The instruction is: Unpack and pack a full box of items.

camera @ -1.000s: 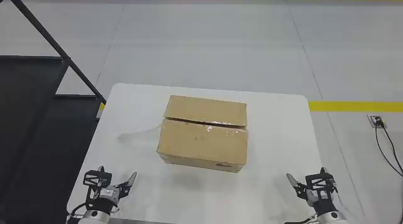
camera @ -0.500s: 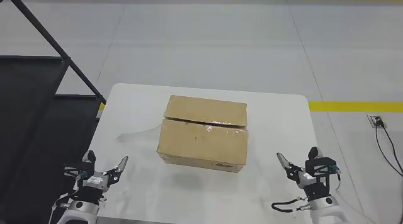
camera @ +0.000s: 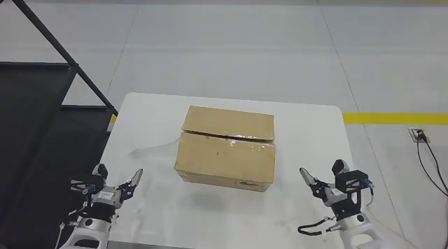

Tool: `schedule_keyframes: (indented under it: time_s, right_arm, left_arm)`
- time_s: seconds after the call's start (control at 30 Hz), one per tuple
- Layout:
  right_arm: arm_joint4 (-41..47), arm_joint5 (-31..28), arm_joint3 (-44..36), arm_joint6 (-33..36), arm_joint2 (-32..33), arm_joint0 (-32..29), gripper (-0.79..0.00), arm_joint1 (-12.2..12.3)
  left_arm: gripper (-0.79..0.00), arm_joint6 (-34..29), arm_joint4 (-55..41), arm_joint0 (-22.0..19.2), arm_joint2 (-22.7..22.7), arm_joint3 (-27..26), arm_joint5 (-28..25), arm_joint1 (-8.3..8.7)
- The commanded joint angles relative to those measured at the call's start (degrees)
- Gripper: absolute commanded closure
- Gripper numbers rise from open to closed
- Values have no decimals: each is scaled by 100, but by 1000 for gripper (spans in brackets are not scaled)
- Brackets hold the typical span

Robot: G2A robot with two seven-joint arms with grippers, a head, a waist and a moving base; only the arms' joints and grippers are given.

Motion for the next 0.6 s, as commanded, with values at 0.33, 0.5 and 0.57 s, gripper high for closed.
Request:
schedule_keyframes:
  time_s: [0.33,0.5,0.57]
  right_arm:
    - [3493,-1423,1265,2209,-617,2003,-785,-107]
    - [3699,-1463,1457,2742,-595,2255,-785,-85]
    - [3699,-1463,1457,2742,-595,2255,-785,-85]
  left_arm:
    - [-785,-499,-1910,-856,-305,482,-1486,35]
    - [-785,-807,-2357,-880,-397,535,-1860,59]
    - [-785,-807,-2357,-880,-397,535,-1860,59]
